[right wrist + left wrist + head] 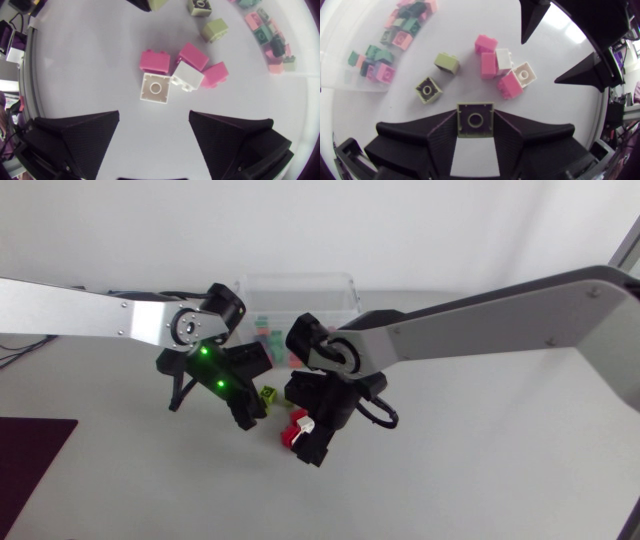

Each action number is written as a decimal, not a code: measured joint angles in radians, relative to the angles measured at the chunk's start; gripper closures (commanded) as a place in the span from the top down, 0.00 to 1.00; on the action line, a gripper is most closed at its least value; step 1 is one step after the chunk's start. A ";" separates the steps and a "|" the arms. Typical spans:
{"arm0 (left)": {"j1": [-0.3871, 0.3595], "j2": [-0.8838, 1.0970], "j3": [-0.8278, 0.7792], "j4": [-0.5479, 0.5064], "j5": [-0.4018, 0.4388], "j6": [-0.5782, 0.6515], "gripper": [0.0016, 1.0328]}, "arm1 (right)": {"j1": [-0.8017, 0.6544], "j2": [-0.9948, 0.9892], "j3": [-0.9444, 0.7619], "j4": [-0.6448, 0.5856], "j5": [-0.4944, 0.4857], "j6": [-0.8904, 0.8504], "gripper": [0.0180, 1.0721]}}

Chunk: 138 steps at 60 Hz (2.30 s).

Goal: Place the duplo bricks in the container

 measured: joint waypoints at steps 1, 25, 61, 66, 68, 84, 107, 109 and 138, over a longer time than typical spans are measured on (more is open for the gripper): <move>0.007 -0.009 0.000 0.000 0.003 -0.003 0.31 | 0.000 0.005 0.010 -0.006 0.001 0.003 0.95; 0.115 -0.129 0.076 0.000 0.114 -0.063 0.31 | 0.008 0.172 0.223 -0.167 0.023 0.050 0.86; 0.173 -0.156 0.149 0.084 0.162 -0.157 0.31 | 0.022 0.299 0.361 -0.233 0.048 0.071 0.28; 0.173 -0.156 0.164 0.096 0.162 -0.172 0.31 | 0.025 0.301 0.361 -0.235 0.048 0.071 0.18; 0.173 -0.156 0.172 0.102 0.162 -0.181 0.31 | 0.026 0.301 0.361 -0.235 0.044 0.071 0.18; 0.173 -0.127 0.229 0.194 0.162 -0.242 0.32 | 0.025 0.268 0.317 -0.231 0.014 0.062 0.16; 0.170 0.060 0.340 0.276 0.162 -0.318 0.33 | -0.054 0.053 0.279 -0.262 0.010 0.044 0.16; 0.168 0.076 0.349 0.291 0.162 -0.325 0.33 | -0.064 0.042 0.279 -0.263 0.010 0.043 0.16; 0.168 0.083 0.304 0.506 0.131 -0.420 0.96 | -0.202 0.004 0.429 -0.276 -0.052 0.024 0.16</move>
